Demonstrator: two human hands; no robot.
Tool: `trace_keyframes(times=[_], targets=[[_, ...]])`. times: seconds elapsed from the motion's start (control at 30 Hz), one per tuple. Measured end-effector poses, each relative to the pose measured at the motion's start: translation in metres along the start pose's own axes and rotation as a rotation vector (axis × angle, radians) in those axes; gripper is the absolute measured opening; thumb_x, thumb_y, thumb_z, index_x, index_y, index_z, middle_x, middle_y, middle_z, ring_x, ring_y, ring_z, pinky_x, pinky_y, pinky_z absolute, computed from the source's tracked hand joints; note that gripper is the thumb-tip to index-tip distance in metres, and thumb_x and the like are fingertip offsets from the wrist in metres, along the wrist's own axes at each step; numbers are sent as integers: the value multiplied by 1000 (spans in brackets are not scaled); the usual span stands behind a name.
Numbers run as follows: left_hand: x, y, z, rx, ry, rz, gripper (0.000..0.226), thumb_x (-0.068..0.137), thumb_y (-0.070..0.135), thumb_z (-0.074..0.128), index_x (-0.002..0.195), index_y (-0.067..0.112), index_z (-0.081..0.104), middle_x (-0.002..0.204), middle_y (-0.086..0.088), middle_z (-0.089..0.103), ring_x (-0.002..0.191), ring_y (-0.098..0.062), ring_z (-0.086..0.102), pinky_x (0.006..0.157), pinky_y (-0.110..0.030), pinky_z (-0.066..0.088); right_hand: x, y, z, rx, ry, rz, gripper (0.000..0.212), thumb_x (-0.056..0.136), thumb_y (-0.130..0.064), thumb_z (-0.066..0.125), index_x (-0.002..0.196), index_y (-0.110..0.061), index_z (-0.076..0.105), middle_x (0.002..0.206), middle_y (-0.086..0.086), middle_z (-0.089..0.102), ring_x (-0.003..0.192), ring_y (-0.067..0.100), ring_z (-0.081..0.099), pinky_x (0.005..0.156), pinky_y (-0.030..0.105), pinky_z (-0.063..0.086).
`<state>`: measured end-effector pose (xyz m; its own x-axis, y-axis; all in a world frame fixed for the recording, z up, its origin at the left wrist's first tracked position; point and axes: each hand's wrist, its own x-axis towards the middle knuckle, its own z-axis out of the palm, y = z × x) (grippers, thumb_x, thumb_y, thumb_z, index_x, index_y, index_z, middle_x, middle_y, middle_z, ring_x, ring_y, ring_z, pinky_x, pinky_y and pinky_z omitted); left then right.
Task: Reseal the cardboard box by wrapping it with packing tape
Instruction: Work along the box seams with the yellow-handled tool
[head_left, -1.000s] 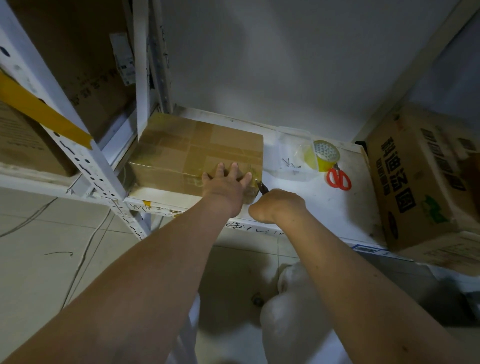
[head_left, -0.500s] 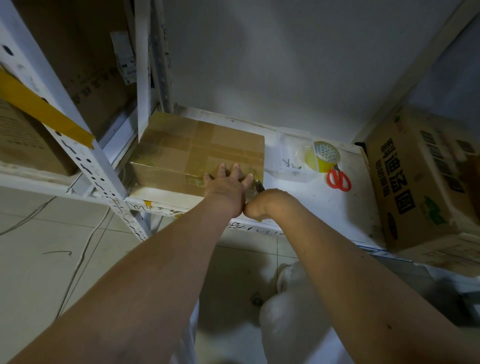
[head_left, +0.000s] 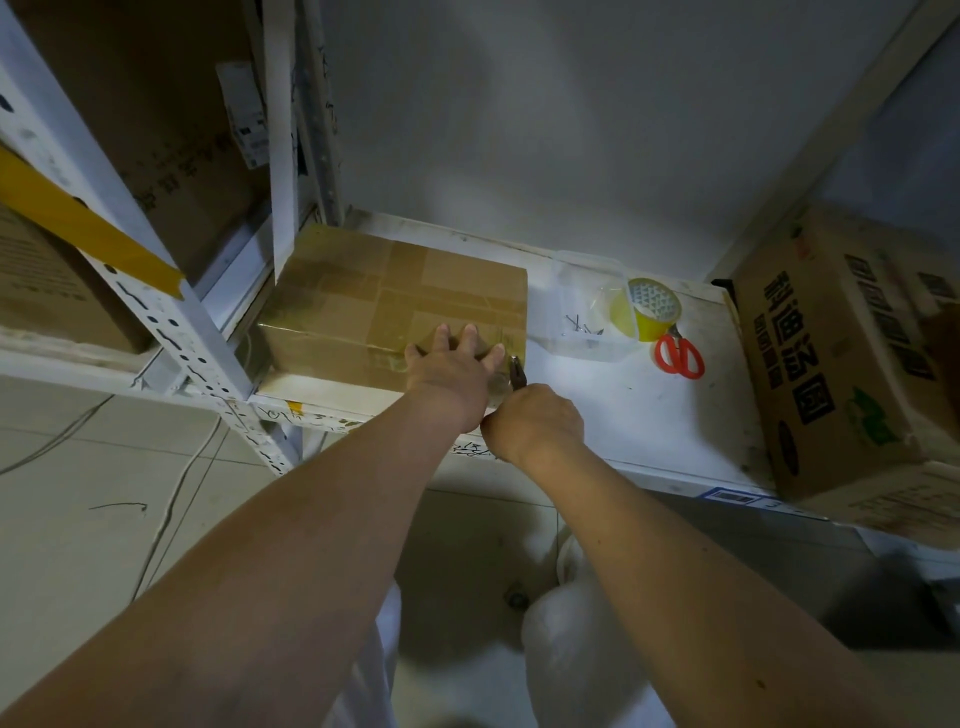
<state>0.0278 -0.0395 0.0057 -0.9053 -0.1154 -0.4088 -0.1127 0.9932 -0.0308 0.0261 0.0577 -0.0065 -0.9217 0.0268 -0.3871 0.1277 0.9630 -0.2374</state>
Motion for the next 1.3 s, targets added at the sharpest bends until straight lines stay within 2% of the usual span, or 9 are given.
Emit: trace_keyframes(times=[0.17, 0.33, 0.6, 0.7, 0.77, 0.87, 1.0, 1.17, 1.3], targets=[[-1, -1, -1, -6, -4, 7, 91, 88, 9, 54, 150, 39, -5, 160, 1, -16, 147, -36, -10, 116, -59, 13, -3, 6, 7, 123, 57, -22, 41, 83, -29, 57, 117, -7, 51, 113, 11, 63, 108, 31, 58, 74, 30, 37], [-4, -1, -4, 4, -34, 6, 92, 88, 5, 52, 150, 38, -6, 160, 3, -19, 147, -33, -12, 117, -58, 11, 18, -13, -20, 190, 180, -49, 47, 87, -48, 48, 110, -8, 55, 103, 9, 67, 99, 31, 62, 75, 32, 42], [-2, -1, -4, 6, -27, 5, 96, 85, 5, 54, 150, 40, -7, 160, 1, -16, 147, -36, -9, 115, -60, 14, 38, 5, -27, 130, 107, -88, 38, 80, -37, 56, 104, -8, 57, 90, 5, 60, 92, 30, 60, 72, 31, 43], [0, -2, -5, 34, 33, 21, 86, 86, 10, 54, 150, 39, 5, 160, -1, -4, 146, -37, 3, 111, -60, 22, 50, 15, -31, 166, 108, -85, 35, 81, -33, 56, 105, -7, 55, 88, 6, 55, 86, 29, 56, 71, 29, 41], [2, -3, -3, 62, 116, 34, 75, 86, 16, 54, 147, 39, 17, 156, -4, 13, 140, -36, 18, 107, -58, 29, 63, 21, -38, 177, 130, -89, 37, 82, -31, 54, 110, -5, 55, 92, 7, 56, 94, 32, 59, 73, 28, 40], [4, -5, 3, 64, 268, 73, 59, 89, 36, 57, 140, 36, 29, 143, -2, 31, 128, -33, 32, 103, -56, 34, 86, 31, -52, 182, 168, -40, 42, 84, -29, 54, 117, -3, 55, 101, 11, 59, 95, 31, 58, 76, 28, 40], [8, -8, 11, 66, 351, 90, 67, 85, 57, 55, 142, 35, 26, 140, -1, 33, 126, -32, 33, 104, -57, 34, 114, 42, -64, 103, 153, 13, 39, 82, -27, 51, 113, -4, 57, 98, 10, 58, 93, 30, 57, 74, 28, 40], [11, -6, 14, 27, 378, 86, 64, 84, 53, 59, 137, 36, 28, 138, 0, 34, 126, -31, 32, 105, -59, 31, 129, 48, -64, 27, 99, 36, 40, 77, -27, 52, 110, -6, 55, 92, 8, 58, 84, 28, 53, 71, 28, 41], [11, -5, 14, 9, 394, 87, 61, 84, 49, 60, 135, 36, 30, 136, 0, 35, 126, -30, 32, 106, -59, 30, 130, 53, -59, 29, 85, 61, 46, 79, -30, 55, 115, -5, 43, 97, 8, 55, 98, 31, 59, 76, 30, 43]])
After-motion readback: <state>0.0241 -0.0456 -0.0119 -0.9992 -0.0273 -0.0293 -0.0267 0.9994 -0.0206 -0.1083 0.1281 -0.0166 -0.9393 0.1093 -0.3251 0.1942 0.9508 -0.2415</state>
